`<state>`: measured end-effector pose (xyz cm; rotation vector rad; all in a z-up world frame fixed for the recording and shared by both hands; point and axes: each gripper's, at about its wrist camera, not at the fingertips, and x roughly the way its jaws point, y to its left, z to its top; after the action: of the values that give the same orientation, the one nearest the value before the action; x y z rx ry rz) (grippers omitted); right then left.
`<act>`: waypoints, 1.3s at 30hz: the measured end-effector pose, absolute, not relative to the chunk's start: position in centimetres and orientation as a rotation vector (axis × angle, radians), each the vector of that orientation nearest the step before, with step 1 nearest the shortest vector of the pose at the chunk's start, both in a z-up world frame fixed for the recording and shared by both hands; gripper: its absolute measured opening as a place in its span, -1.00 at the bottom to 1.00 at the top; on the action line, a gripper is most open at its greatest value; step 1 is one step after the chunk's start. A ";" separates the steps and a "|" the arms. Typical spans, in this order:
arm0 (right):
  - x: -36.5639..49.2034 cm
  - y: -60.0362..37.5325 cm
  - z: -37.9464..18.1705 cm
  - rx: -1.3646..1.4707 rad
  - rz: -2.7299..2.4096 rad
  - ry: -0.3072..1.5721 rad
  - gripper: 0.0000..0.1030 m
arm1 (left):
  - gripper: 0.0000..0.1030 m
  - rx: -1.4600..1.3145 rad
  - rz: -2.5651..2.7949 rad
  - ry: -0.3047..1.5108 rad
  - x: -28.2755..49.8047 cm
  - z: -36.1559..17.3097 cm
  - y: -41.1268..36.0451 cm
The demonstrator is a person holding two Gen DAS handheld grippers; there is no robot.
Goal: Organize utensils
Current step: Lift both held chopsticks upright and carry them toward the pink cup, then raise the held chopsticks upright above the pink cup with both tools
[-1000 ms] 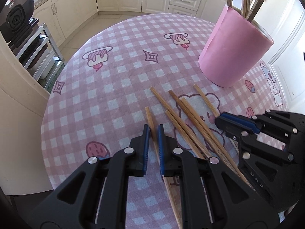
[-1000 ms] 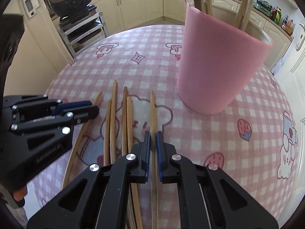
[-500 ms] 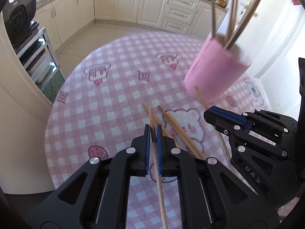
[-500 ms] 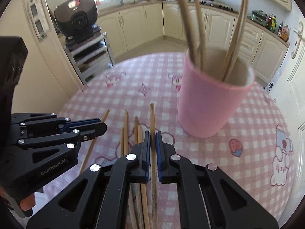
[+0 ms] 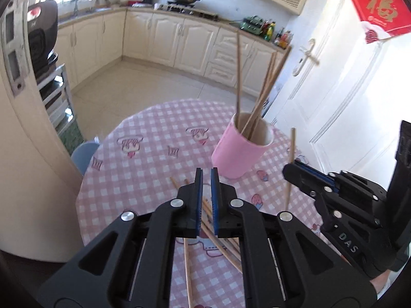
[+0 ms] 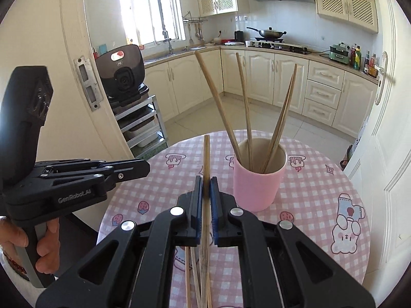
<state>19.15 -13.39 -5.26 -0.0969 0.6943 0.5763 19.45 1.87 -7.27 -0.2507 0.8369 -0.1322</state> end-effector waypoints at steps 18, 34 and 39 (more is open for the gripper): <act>21.4 -11.8 -11.7 -0.115 0.572 0.877 -0.91 | -0.86 -0.194 -0.094 1.145 22.7 -17.0 0.7; 22.5 -11.7 -14.0 -0.098 0.590 0.931 -0.91 | -0.31 -0.120 -0.098 1.156 23.3 -18.8 0.0; 22.5 -11.8 -14.0 -0.097 0.596 0.934 -0.91 | -0.39 -0.131 -0.105 1.156 23.2 -18.9 0.1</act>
<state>22.55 -11.81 -14.02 -0.0972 0.9338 0.5959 23.24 0.06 -18.86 -0.1314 1.1556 -0.1051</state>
